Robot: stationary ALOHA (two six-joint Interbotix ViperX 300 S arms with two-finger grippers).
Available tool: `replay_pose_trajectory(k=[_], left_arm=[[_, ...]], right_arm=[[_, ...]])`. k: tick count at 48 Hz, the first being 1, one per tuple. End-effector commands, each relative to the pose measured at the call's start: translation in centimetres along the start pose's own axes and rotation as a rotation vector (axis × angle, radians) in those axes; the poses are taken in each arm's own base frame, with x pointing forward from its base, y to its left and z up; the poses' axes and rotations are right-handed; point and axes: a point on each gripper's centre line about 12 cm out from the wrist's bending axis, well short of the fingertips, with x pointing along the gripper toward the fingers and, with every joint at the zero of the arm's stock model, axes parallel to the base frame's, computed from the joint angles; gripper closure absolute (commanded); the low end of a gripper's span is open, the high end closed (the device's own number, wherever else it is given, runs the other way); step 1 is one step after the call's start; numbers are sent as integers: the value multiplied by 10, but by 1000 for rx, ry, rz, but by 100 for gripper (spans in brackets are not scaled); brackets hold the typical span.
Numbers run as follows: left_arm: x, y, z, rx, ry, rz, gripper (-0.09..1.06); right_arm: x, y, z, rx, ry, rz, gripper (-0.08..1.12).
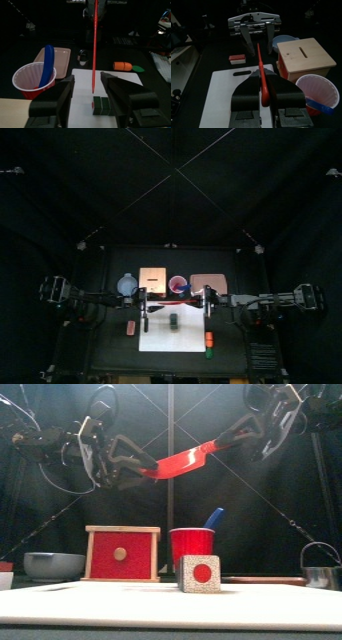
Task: Cut the sushi into 4 pieces with the knife
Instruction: Grasp knife edge with left hand
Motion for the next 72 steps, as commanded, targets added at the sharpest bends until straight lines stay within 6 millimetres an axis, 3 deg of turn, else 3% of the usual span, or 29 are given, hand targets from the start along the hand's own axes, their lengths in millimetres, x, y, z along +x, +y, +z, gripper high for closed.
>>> replay_pose_trajectory(k=[1,17,26,32,42,50,64,72], left_arm=[[1,0,9,1,-32,0,25],[2,1,7,5,-26,0,36],[2,-3,4,23,-12,-22,40],[3,-6,0,42,1,-41,51],[4,-8,-7,58,23,-56,59],[4,-8,-7,52,20,-54,48],[2,-8,-11,41,31,-53,4],[-1,-6,-11,26,31,-36,0]], right_arm=[[-1,1,14,-7,-46,5,93],[1,1,11,10,-35,3,93],[10,2,-8,66,92,-13,94],[18,7,-21,73,192,-6,94],[22,6,-17,67,195,-10,94],[19,6,-12,38,174,-3,94],[18,7,-7,25,127,5,94],[14,8,-1,7,89,12,94]])
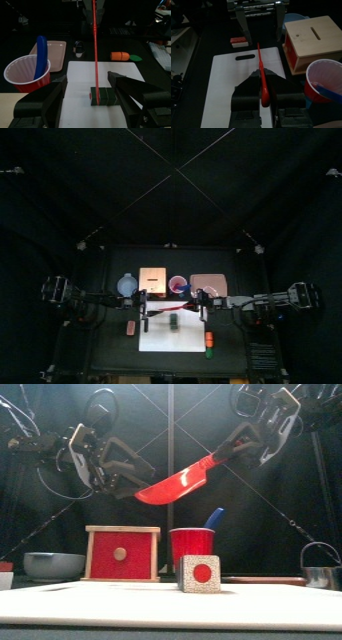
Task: Cut the sushi into 4 pieces with the knife
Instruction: Grasp knife edge with left hand
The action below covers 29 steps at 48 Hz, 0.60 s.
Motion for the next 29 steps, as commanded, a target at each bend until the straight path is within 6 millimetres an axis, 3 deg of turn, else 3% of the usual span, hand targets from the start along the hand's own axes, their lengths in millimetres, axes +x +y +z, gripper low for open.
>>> replay_pose_trajectory(k=[1,29], left_arm=[[0,0,7,-7,-26,4,0],[5,2,19,-2,-101,9,1]], right_arm=[[-9,2,17,-15,-76,9,94],[-17,-2,21,-19,-163,7,94]])
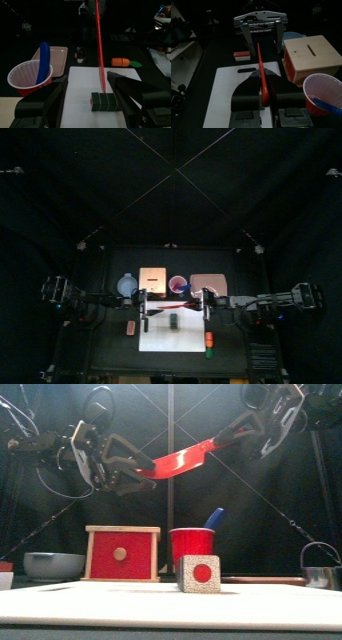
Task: Cut the sushi into 4 pieces with the knife
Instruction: Grasp knife edge with left hand
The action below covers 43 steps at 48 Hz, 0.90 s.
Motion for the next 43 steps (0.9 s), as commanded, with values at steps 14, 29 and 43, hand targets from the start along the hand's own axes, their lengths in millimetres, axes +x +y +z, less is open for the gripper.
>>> replay_pose_trajectory(k=[14,29,43], left_arm=[[10,0,10,3,-52,2,17],[8,1,8,7,-46,3,53],[8,-2,6,39,-42,-26,75]], right_arm=[[-4,0,10,-7,-40,2,94],[-5,0,10,2,-43,0,94],[4,-1,-10,68,95,-18,94]])
